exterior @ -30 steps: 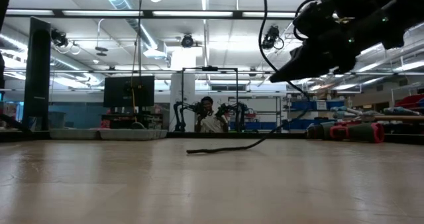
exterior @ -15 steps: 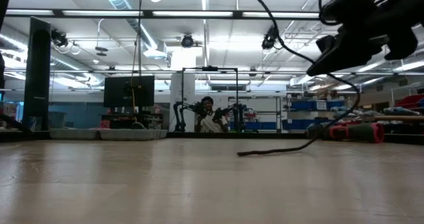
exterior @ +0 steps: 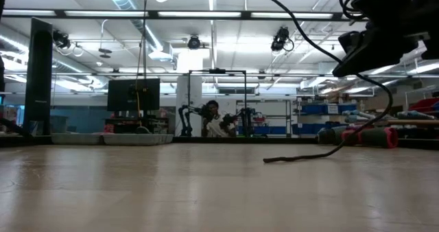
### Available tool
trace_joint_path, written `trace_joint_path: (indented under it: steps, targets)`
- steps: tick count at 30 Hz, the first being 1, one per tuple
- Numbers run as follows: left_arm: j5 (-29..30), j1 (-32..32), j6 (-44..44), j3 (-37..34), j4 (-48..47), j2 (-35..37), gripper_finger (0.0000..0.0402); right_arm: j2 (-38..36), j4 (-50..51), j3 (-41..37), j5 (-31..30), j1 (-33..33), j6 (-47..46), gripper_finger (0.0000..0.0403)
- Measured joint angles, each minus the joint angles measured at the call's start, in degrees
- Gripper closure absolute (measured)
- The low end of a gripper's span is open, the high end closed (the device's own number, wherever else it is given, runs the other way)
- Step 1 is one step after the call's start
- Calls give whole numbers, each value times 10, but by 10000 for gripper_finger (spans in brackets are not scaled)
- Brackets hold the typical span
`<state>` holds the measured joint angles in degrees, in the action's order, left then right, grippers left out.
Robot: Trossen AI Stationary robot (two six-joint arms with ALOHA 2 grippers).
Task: Coil cords
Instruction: Coil the black wire on the spool
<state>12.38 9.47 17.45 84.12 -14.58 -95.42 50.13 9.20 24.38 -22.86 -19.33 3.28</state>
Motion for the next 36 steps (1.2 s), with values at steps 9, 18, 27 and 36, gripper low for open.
trace_joint_path:
  steps: [9, 18, 27, 36]
  targets:
    - [2, -1, -9, 0, -41, 0, 401, 0, 20, 0, -14, -15, 7, 400]
    - [4, -33, -76, 0, -129, 0, 401, -31, -5, 0, -28, -50, 81, 400]
    - [-34, -49, -107, 0, -151, 0, 401, -48, -166, 0, -63, -64, 315, 400]
    - [-74, -49, -107, 0, -181, 0, 401, -53, -264, 0, -92, -61, 417, 400]
